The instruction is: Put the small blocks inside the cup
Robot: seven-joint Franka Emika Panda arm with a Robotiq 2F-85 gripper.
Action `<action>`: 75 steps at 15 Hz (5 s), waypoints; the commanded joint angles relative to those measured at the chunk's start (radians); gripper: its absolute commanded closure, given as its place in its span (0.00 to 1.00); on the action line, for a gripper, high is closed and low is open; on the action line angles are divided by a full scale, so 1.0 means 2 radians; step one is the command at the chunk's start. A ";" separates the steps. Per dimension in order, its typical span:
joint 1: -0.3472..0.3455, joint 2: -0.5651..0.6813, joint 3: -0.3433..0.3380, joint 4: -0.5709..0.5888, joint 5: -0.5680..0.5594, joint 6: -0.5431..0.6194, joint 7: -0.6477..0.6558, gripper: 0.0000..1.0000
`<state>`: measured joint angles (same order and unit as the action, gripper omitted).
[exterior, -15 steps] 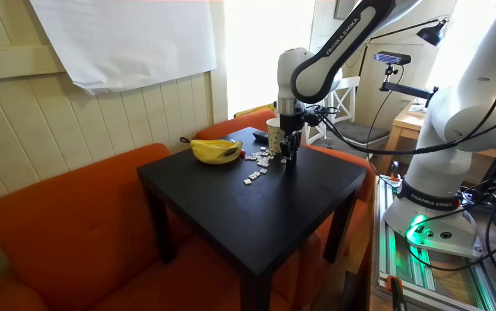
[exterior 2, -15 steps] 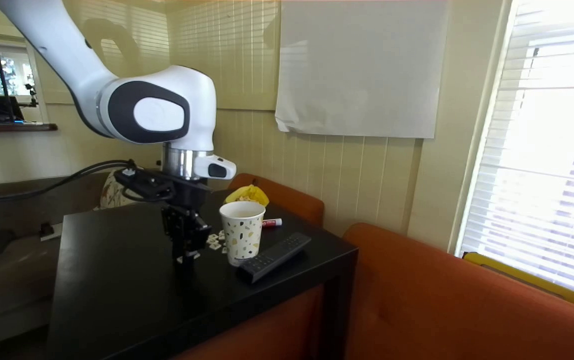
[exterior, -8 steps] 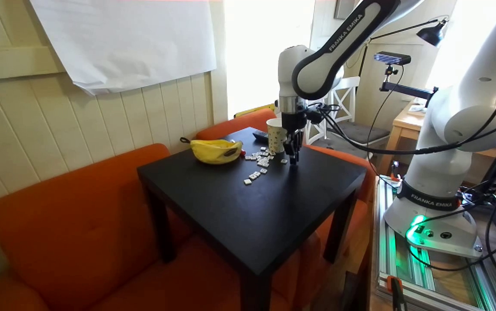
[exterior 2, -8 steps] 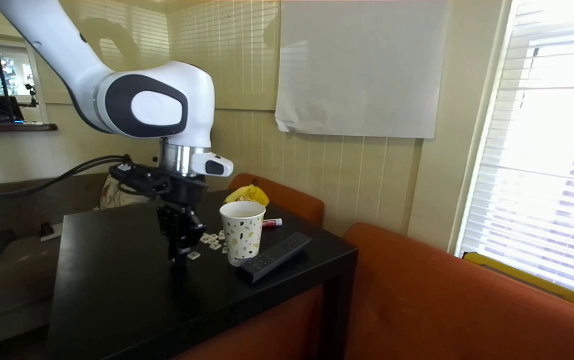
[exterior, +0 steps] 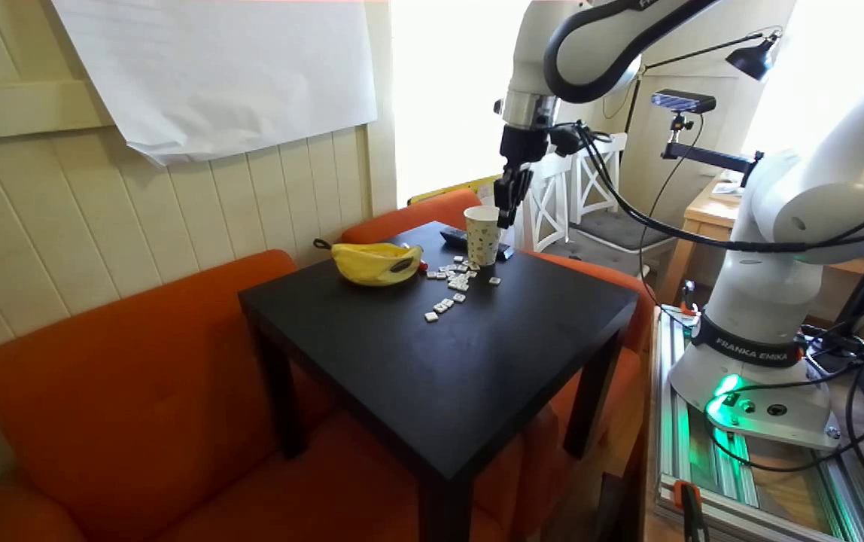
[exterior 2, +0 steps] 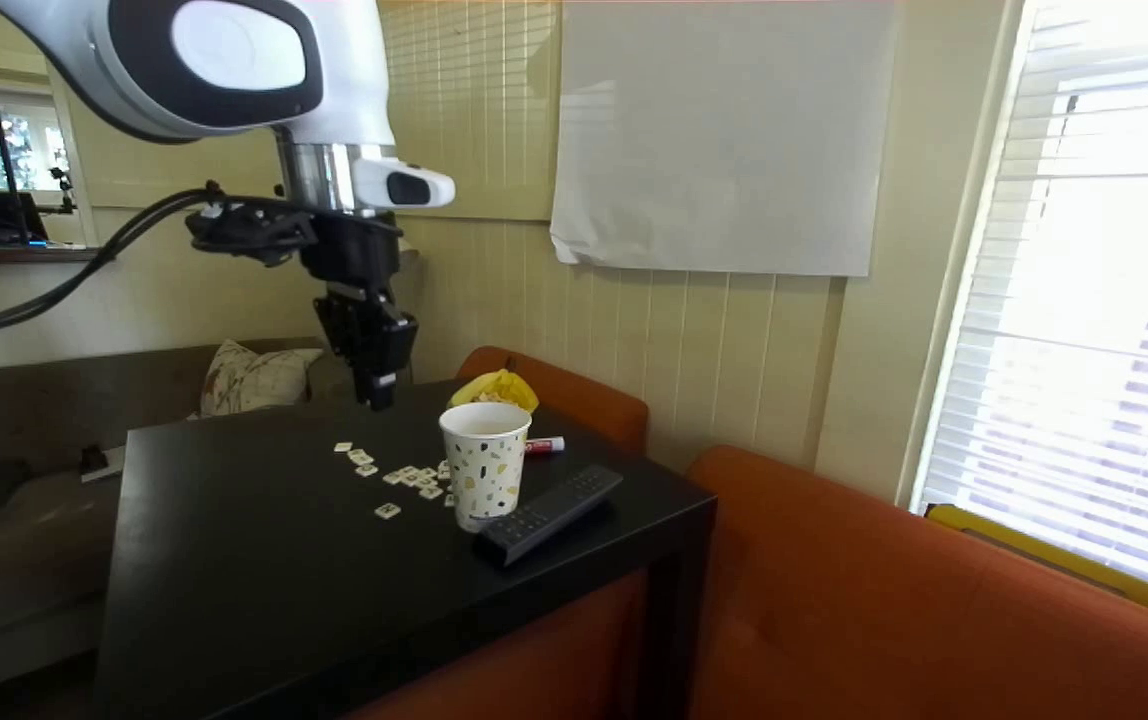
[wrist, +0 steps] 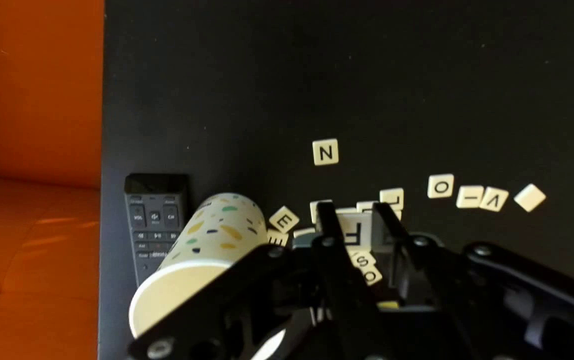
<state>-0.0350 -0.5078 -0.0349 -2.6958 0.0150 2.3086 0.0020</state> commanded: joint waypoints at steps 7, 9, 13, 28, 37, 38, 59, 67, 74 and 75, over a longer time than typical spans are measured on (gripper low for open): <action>-0.055 -0.018 0.023 -0.011 -0.041 0.090 0.070 0.95; -0.068 -0.003 0.031 -0.013 -0.057 0.113 0.087 0.95; -0.086 0.032 0.040 -0.013 -0.082 0.143 0.113 0.53; -0.101 0.044 0.038 -0.016 -0.092 0.169 0.132 0.00; -0.096 0.031 0.020 -0.016 -0.063 0.150 0.121 0.00; -0.072 0.016 0.007 -0.020 -0.038 0.132 0.093 0.00; 0.000 0.095 0.056 -0.035 -0.037 0.086 0.045 0.00; -0.012 0.162 0.052 -0.035 -0.099 0.140 0.096 0.00; -0.017 0.184 0.038 -0.024 -0.097 0.163 0.090 0.00; -0.017 0.186 0.036 -0.021 -0.095 0.163 0.089 0.03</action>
<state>-0.0634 -0.1642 0.0475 -2.7569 -0.1578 2.6129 0.1667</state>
